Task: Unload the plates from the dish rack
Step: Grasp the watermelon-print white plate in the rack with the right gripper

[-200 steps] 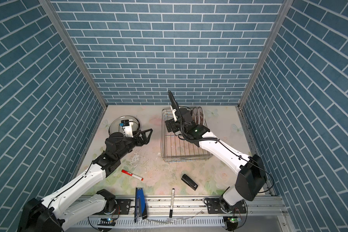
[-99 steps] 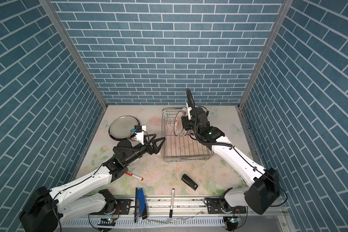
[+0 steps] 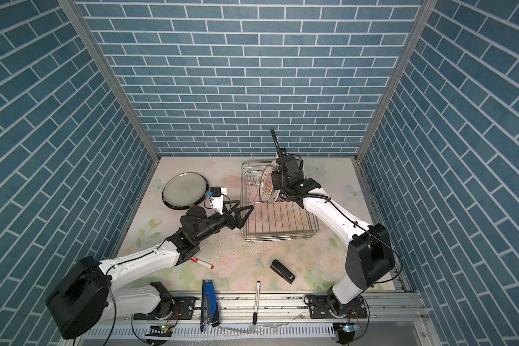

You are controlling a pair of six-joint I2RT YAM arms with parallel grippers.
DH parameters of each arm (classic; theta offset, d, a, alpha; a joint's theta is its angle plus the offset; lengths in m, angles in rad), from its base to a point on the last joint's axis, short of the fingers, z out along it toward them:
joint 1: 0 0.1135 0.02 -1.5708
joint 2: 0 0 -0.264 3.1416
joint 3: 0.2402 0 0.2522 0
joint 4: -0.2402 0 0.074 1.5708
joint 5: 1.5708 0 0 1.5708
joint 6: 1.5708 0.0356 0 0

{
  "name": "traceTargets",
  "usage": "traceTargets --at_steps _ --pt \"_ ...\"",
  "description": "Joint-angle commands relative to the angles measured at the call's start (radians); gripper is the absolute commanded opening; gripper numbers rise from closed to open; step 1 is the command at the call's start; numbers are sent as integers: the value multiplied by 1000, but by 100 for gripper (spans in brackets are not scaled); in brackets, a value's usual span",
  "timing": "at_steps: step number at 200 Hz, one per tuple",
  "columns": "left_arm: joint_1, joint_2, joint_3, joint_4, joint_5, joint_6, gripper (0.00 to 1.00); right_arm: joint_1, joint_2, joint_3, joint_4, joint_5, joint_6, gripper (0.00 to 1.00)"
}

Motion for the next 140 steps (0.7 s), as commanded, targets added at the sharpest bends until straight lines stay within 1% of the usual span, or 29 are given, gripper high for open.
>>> traceTargets --at_steps 1,14,38,60,69,118,140 --pt "-6 16 23 68 8 2 100 -4 34 64 -3 34 31 37" --pt "-6 17 31 47 -15 7 100 -4 50 65 16 30 36 32" --pt "-6 32 38 43 -33 13 100 -3 98 106 -16 35 45 30" --pt "-6 61 40 83 -9 14 100 -3 118 112 -11 56 57 29" --pt "-6 69 42 93 -3 14 100 -1 125 114 -5 60 63 27" --pt "-6 85 42 90 -3 -7 100 29 184 172 -41 189 93 24" --pt "-6 71 24 99 -2 -9 100 34 199 184 -47 204 98 22"
